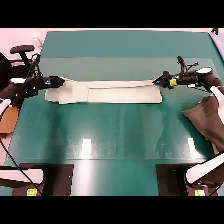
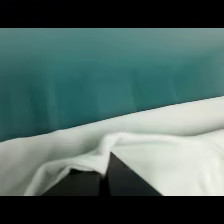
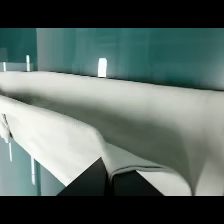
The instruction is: Fold the shirts.
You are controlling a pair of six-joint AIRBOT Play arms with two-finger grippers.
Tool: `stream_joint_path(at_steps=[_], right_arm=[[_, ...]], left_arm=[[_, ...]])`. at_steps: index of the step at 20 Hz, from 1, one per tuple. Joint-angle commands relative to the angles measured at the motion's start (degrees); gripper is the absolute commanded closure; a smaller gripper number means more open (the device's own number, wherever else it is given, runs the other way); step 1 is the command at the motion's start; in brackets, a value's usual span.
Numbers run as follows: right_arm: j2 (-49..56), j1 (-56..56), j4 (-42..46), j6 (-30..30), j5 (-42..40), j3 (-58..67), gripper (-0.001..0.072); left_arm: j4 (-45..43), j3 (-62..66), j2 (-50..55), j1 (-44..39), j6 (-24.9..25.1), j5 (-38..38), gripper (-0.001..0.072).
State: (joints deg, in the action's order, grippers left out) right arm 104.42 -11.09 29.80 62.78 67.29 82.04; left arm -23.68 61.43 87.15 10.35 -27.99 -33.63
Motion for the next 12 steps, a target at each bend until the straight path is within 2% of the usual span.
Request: stream_joint_path(at_steps=[1, 2, 3, 4, 5, 7, 8, 9, 10, 11, 12], right_arm=[[2.0, 0.4, -0.3, -1.0, -0.1, 1.1, 0.0694], [1.7, 0.4, -0.3, -1.6, 0.0, 1.1, 0.0577], [0.9, 0.3, -0.3, -2.4, -0.1, 1.1, 0.0301], [-0.1, 0.0, 0.0, -2.8, -0.8, 1.1, 0.0212], [-1.5, -0.8, 0.3, -3.7, -0.9, 1.1, 0.0213], [-4.8, -3.2, 0.4, -4.5, -0.7, 1.1, 0.0211], [-6.6, -4.7, 0.8, -4.8, -0.4, 1.1, 0.0212], [-8.2, -6.3, 2.4, -4.7, 0.3, 1.1, 0.0212], [-9.7, -7.8, 5.2, -3.4, 1.5, 1.1, 0.0211], [-10.7, -8.9, 8.5, -2.1, 3.8, 1.1, 0.0209], [-11.0, -9.7, 11.1, -1.2, 6.1, 1.1, 0.0208]], left_arm=[[0.1, 0.7, 2.1, -0.3, 3.5, 3.5, 0.0126], [0.0, 1.2, 2.1, -0.3, 3.5, 4.2, 0.0018], [-0.3, 2.2, 2.1, -0.1, 3.4, 4.3, 0.0013], [-0.4, 3.5, 1.9, 0.5, 2.8, 3.5, 0.0003], [-1.6, 5.4, 1.7, 1.3, 1.3, 1.6, 0.0003], [-8.3, 11.6, 1.7, 3.4, -6.4, -4.7, 0.0006], [-12.8, 15.0, 1.7, 4.0, -11.5, -8.9, 0.0073], [-17.9, 18.7, 1.7, 4.0, -17.2, -13.7, 0.0200], [-20.1, 21.5, 1.7, 3.4, -20.8, -18.8, 0.0432], [-20.0, 23.4, 1.7, 2.2, -21.3, -23.7, 0.0689], [-19.9, 24.2, 1.7, 0.3, -22.3, -25.7, 0.0686]])
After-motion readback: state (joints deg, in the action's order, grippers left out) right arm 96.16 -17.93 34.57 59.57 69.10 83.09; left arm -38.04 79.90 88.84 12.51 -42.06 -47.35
